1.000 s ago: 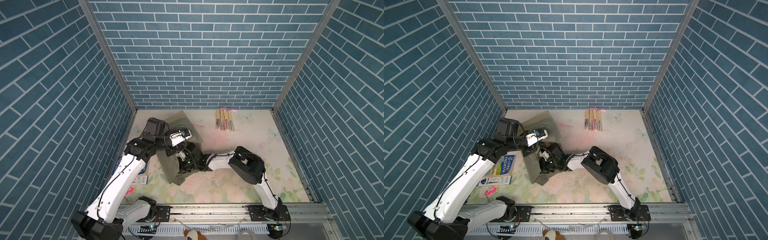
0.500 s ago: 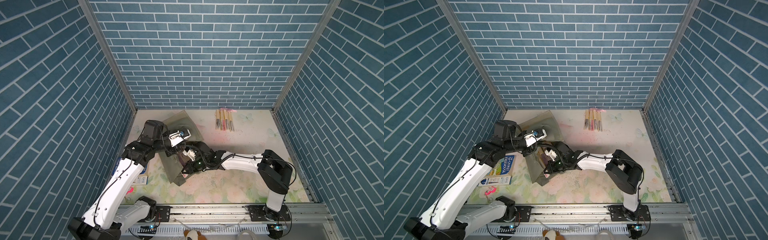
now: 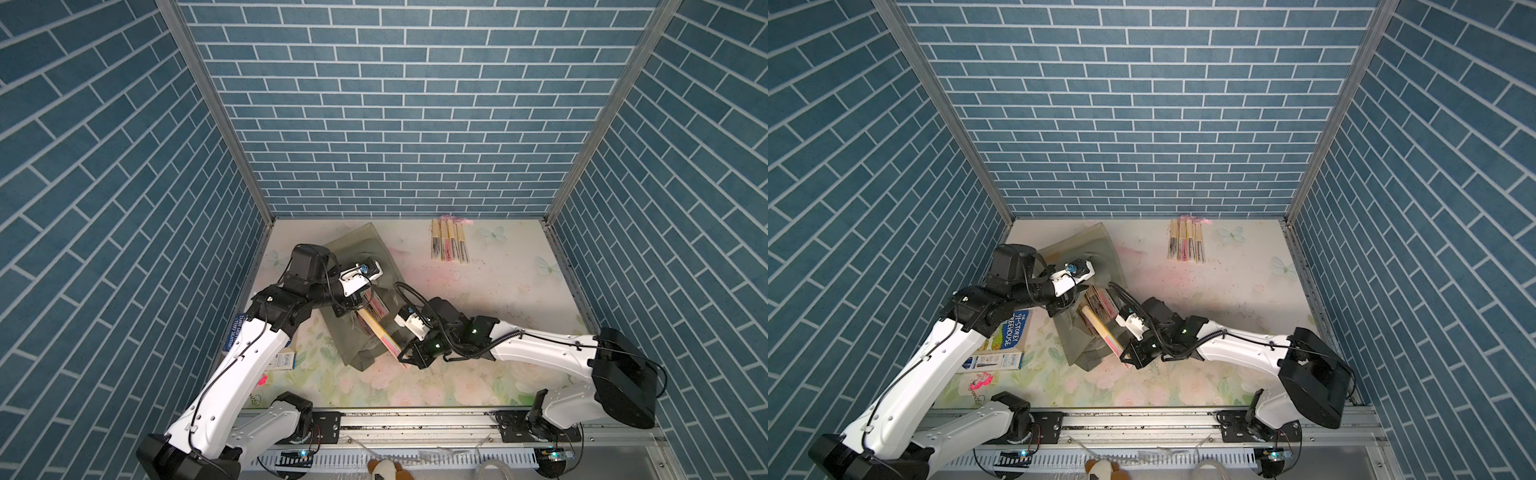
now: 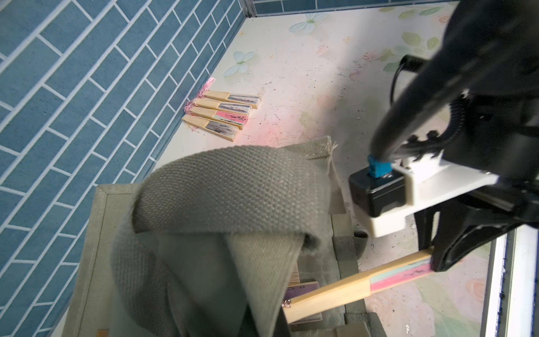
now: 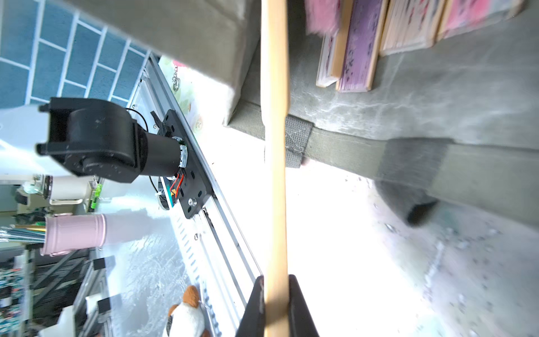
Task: Take out the folding fans from the tote bags
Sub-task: Pick up the folding fan from the canvas bag.
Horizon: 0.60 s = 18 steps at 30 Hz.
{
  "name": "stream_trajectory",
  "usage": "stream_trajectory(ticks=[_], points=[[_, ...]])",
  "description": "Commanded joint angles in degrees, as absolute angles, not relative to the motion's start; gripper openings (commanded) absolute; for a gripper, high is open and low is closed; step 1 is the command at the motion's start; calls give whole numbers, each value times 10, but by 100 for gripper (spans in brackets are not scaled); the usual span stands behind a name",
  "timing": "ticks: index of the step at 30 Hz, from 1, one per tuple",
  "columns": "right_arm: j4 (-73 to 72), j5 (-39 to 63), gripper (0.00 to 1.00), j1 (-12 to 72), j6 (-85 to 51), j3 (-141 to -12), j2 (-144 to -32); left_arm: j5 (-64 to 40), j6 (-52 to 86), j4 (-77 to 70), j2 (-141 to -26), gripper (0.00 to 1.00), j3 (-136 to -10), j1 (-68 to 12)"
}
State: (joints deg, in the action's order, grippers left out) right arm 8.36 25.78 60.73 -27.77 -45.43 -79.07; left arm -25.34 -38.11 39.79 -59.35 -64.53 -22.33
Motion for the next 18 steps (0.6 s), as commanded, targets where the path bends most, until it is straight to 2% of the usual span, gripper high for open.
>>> stream_trajectory(ticks=[1,6,13,18], points=[[88,225,0,606,-236,-422,-742,-250,-368,367,-583,0,-631,-226],[119,175,0,605,-221,-389,-678,-237,-353,345,-584,0,-624,-227],[123,158,0,607,-182,-341,-564,-195,-342,329,-589,0,-625,-229],[65,150,0,610,-168,-294,-471,-195,-342,328,-590,0,-625,-229]])
